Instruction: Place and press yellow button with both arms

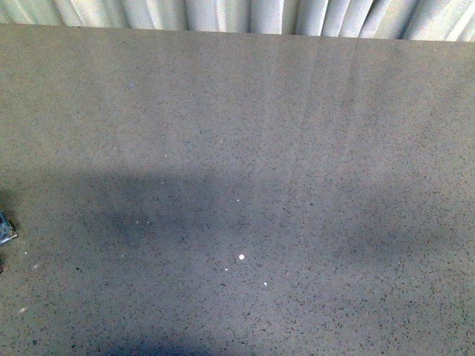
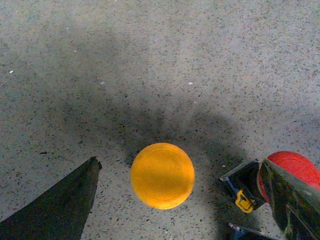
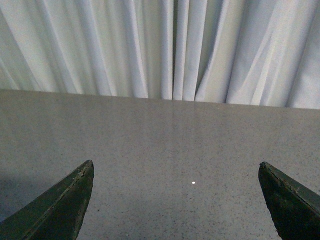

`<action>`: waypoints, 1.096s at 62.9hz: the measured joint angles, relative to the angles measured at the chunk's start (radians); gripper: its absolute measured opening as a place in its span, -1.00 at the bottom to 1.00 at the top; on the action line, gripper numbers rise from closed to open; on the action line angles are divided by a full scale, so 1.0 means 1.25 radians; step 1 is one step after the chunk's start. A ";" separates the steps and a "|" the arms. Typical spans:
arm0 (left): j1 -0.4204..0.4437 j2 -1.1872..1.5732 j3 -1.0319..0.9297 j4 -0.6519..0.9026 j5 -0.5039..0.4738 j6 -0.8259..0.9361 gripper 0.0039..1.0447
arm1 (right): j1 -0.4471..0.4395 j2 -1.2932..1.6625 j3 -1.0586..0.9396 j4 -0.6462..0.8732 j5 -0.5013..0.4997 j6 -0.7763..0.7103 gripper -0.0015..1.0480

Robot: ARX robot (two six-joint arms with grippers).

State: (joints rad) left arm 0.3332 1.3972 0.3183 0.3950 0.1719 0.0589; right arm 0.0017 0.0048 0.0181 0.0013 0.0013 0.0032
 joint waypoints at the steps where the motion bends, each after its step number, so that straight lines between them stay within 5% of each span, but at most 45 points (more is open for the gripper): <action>1: 0.001 0.002 0.000 0.000 0.001 0.000 0.83 | 0.000 0.000 0.000 0.000 0.000 0.000 0.82; 69: 0.004 0.108 0.034 0.047 -0.018 0.010 0.83 | 0.000 0.000 0.000 0.000 0.000 0.000 0.82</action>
State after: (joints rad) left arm 0.3378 1.5318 0.3603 0.4541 0.1493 0.0711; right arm 0.0017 0.0048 0.0181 0.0013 0.0010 0.0032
